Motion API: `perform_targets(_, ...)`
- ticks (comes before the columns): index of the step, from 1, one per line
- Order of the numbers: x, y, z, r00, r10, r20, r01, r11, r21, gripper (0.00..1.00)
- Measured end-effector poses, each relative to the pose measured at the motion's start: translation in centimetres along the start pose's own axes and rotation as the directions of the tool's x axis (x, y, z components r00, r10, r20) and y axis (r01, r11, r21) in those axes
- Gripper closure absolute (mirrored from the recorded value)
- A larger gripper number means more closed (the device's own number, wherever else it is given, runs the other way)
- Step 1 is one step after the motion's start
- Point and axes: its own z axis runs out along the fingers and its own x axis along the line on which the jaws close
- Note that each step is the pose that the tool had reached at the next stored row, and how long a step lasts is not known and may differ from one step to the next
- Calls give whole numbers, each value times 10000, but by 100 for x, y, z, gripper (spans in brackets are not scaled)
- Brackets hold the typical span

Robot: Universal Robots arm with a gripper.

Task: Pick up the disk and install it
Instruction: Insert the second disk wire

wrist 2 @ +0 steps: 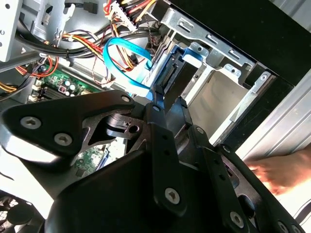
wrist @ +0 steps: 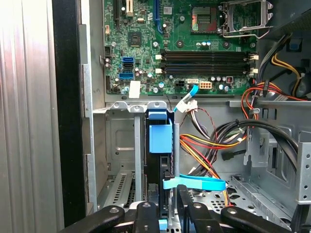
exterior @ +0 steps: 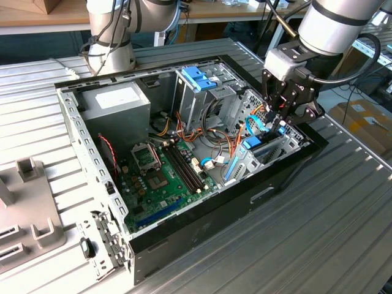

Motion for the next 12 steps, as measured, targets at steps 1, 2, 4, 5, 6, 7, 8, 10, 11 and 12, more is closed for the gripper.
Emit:
perform_targets(1,0,0,0,10000,0,0,0,10000,0,71)
perform_targets(2,0,0,0,10000,0,0,0,10000,0,71)
perform_targets(4,0,-1,0,10000,0,0,0,10000,0,71)
perform_targets(5,0,-1,0,10000,0,0,0,10000,0,71)
perform_targets(6,0,-1,0,10000,0,0,0,10000,0,71)
perform_targets(7,0,-4,0,10000,-1,0,1,10000,0,71)
perform_targets(8,0,-9,1,10000,-2,0,2,10000,0,71)
perform_targets(10,0,-20,2,10000,0,0,0,10000,0,71)
perform_targets(11,0,-30,2,10000,0,0,0,10000,1,71)
perform_targets(12,0,-47,4,10000,0,0,0,10000,0,71)
